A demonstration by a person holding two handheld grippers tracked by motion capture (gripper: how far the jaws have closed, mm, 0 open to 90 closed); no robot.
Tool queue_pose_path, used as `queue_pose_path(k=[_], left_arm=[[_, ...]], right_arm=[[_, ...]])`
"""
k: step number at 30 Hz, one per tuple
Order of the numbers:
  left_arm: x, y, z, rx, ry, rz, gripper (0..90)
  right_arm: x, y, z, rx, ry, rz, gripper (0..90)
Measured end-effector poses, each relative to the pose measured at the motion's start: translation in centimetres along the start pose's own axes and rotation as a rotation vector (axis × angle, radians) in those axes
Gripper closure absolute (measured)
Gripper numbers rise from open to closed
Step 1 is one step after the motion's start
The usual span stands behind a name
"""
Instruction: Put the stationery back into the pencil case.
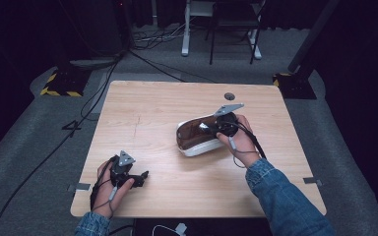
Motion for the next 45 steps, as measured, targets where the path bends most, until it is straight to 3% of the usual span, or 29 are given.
queue_pose_path(k=[12, 22, 24, 26, 29, 45], left_arm=[[0.0, 0.0, 0.0, 0.002, 0.005, -0.006, 13.5], [0.0, 0.0, 0.0, 0.002, 0.005, -0.007, 13.5], [0.0, 0.0, 0.0, 0.003, 0.005, -0.006, 13.5], [0.0, 0.0, 0.0, 0.002, 0.005, -0.007, 13.5], [0.0, 0.0, 0.0, 0.002, 0.005, -0.007, 13.5], [0.0, -0.1, -0.1, 0.005, 0.001, -0.007, 13.6]], right_arm=[[1.9, -0.6, -0.8, -0.006, 0.076, -0.022, 73.7], [2.8, -0.8, -1.1, -0.013, 0.096, -0.04, 73.7], [2.9, -0.8, -1.1, -0.013, 0.093, -0.044, 72.1], [2.9, -1.0, -0.9, -0.004, 0.071, -0.059, 59.9], [2.7, -1.1, -0.8, -0.001, 0.053, -0.066, 56.2], [-1.3, -0.5, -0.5, 0.006, -0.048, -0.075, 47.2]])
Point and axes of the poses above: each handheld gripper's, and its own axes: x roughly forward along the jaws, z roughly out of its top, y roughly to its left, the point moved 7 cm from there along x, roughly forward along the jaws, and after that the axes turned 1 degree about z, right-handed, at the moved point
